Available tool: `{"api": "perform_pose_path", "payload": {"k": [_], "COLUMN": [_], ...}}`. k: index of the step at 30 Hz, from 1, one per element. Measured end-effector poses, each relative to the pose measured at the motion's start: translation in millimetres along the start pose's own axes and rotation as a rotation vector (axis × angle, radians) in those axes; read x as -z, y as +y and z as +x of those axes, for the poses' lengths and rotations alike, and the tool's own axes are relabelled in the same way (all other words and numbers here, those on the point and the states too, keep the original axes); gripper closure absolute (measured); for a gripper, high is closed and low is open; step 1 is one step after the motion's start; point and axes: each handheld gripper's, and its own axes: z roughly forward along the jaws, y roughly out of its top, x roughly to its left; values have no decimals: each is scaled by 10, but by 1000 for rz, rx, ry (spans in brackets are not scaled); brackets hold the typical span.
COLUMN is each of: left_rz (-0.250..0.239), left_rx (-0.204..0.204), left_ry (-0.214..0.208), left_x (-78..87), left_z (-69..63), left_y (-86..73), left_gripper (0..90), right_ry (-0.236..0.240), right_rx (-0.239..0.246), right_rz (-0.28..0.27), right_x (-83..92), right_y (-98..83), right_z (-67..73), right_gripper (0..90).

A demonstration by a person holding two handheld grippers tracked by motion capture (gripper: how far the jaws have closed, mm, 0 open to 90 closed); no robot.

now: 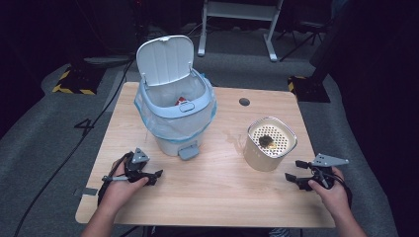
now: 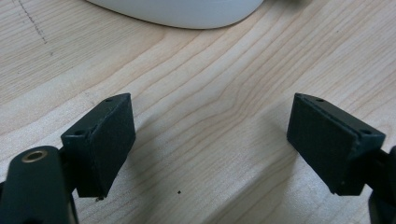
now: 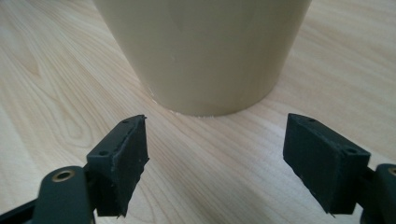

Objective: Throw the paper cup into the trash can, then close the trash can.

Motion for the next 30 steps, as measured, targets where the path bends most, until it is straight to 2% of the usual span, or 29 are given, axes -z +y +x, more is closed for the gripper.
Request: {"api": "perform_pose_path", "payload": {"k": [8,11,18,20,22,23,25,28,30], "left_rz": [-1,-3,-10,-12,5,17,3,-10,-22], "left_rx": [-1,-1,-5,-8,-6,2,11,-4,-23], "left_ry": [6,10,0,-5,-8,-18,-41,-85,-92], "left_x": [4,5,1,11,44,68,102,144,174], "left_z": [4,2,8,18,33,39,39,26,19], "left_y": [-1,-1,7,7,19,29,38,50,71], "left_gripper": [174,180,215,241,311,342,369,406,419], "right_ry": [-30,-69,-79,-78,-79,-79,-79,-78,-76], "right_rx": [8,38,28,27,27,28,27,27,27], "right_rz": [65,79,78,78,78,77,77,79,77], "right_x": [-217,-235,-239,-238,-238,-239,-238,-238,-238], "right_y": [-143,-148,-150,-150,-150,-150,-150,-150,-151], "right_z": [84,116,131,132,132,131,132,130,130], "right_gripper": [195,183,178,178,178,177,177,178,178]}}
